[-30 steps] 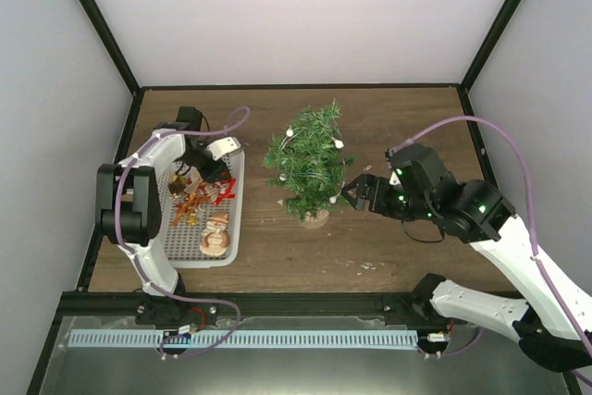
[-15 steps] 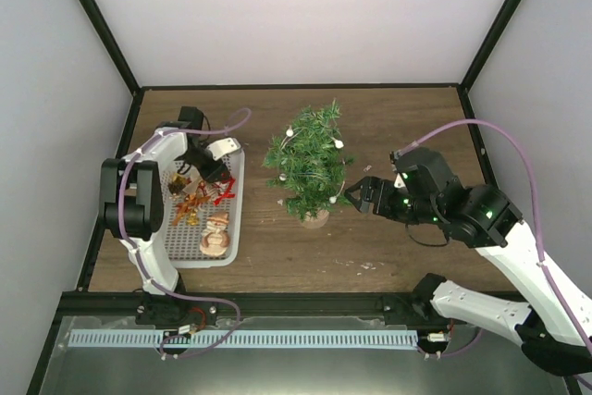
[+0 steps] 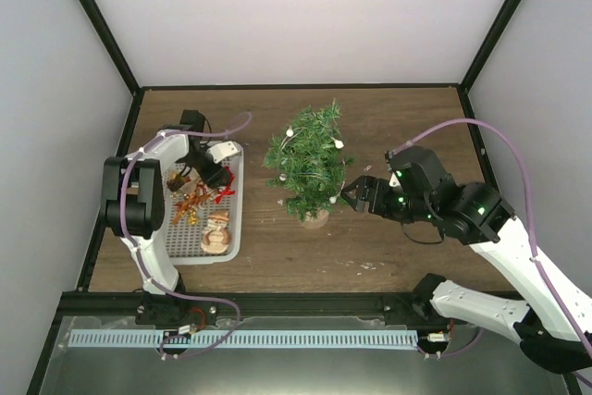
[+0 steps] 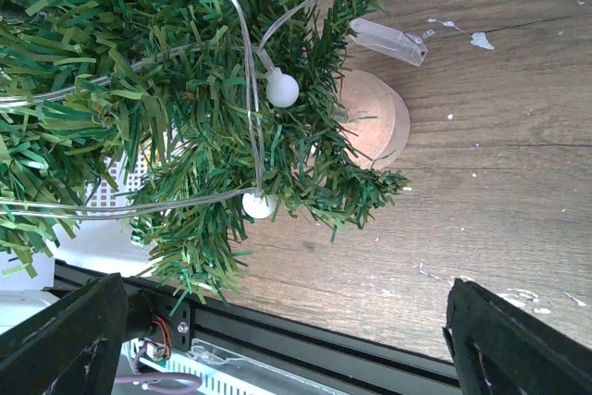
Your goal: Decorate the small christmas tree
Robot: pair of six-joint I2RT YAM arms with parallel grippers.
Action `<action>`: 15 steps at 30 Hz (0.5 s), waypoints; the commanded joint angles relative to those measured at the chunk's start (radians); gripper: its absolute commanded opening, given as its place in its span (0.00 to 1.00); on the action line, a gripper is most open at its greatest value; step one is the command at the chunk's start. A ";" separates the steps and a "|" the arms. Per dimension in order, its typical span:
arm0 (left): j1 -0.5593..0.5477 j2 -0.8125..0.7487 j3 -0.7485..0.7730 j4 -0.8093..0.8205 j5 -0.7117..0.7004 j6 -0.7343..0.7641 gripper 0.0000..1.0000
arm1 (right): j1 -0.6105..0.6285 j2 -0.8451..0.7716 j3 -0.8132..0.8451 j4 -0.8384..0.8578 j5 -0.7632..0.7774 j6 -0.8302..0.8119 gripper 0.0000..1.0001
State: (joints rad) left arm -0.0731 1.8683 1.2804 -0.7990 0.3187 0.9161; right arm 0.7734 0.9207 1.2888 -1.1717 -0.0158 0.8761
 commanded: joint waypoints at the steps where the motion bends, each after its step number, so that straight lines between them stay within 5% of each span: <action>1: -0.002 0.026 -0.003 0.031 0.013 -0.019 0.65 | -0.008 -0.002 0.006 0.014 -0.004 0.000 0.87; 5: -0.002 0.017 0.005 0.038 0.031 -0.045 0.57 | -0.009 -0.008 0.001 0.012 -0.004 0.007 0.87; 11: 0.004 -0.003 0.012 0.044 0.038 -0.088 0.31 | -0.009 -0.017 -0.006 0.016 -0.006 0.013 0.87; 15: 0.010 -0.021 0.016 0.033 0.057 -0.103 0.29 | -0.009 -0.017 -0.002 0.016 -0.003 0.007 0.87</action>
State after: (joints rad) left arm -0.0700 1.8835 1.2808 -0.7639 0.3374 0.8352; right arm 0.7723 0.9165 1.2861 -1.1652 -0.0219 0.8772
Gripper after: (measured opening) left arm 0.298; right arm 0.870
